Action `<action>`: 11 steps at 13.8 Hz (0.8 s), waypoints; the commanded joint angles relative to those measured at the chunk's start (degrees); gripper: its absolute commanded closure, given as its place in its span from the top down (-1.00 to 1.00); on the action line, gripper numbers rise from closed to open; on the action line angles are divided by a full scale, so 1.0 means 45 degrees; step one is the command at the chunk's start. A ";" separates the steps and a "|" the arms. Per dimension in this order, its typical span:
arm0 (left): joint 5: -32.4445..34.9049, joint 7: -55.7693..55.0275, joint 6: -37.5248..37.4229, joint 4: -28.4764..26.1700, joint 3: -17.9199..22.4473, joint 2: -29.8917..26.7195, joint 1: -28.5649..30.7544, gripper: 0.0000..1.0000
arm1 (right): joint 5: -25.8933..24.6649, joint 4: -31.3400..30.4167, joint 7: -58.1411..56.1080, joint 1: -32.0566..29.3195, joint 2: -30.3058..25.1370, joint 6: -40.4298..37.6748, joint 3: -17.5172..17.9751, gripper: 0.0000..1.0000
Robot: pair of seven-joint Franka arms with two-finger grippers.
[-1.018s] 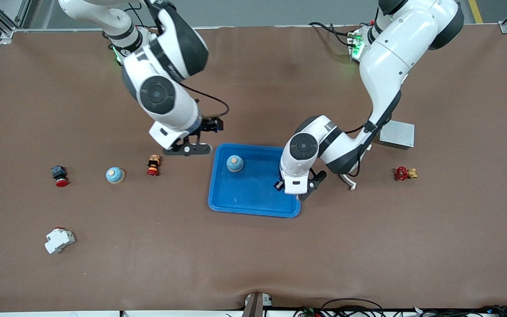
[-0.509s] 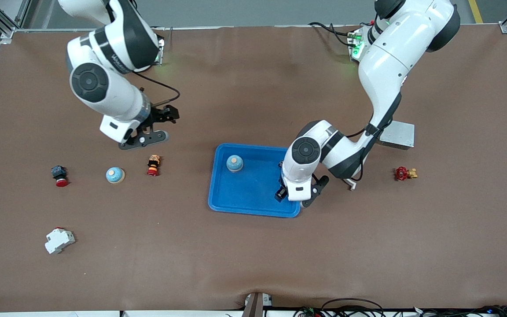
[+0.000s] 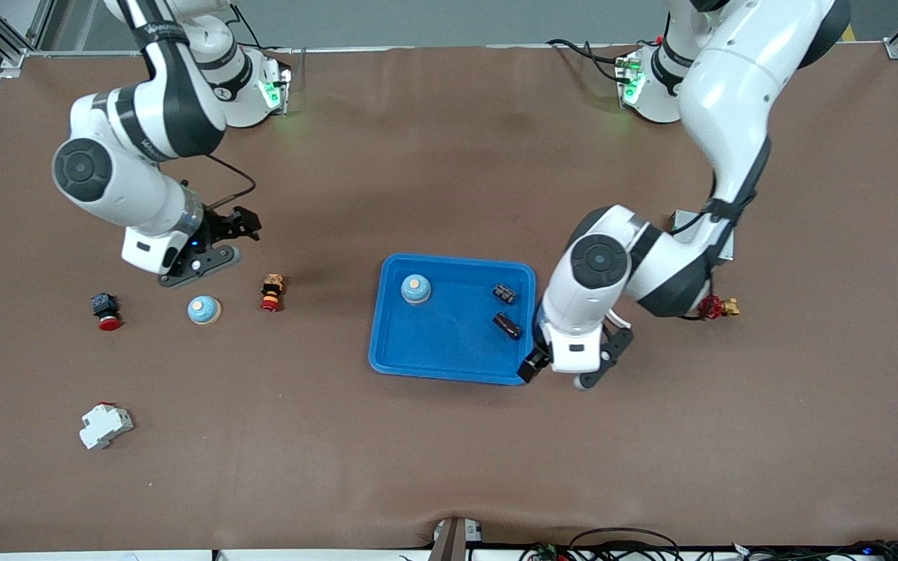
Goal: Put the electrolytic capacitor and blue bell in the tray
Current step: 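Withdraw the left gripper to rest while the right gripper reaches the second bell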
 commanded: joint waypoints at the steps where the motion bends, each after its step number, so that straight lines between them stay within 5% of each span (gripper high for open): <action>1: -0.0466 0.2343 -0.1029 -0.0267 -0.0083 -0.1214 0.0691 1.00 | -0.0129 -0.0655 -0.1620 -0.1035 0.0084 0.0956 0.0223 1.00; 11: -0.1564 0.9752 -0.4313 -0.0326 -0.0064 -0.3893 0.3486 1.00 | -0.1242 -0.1222 -0.3670 -0.2090 0.1686 0.4138 0.0223 1.00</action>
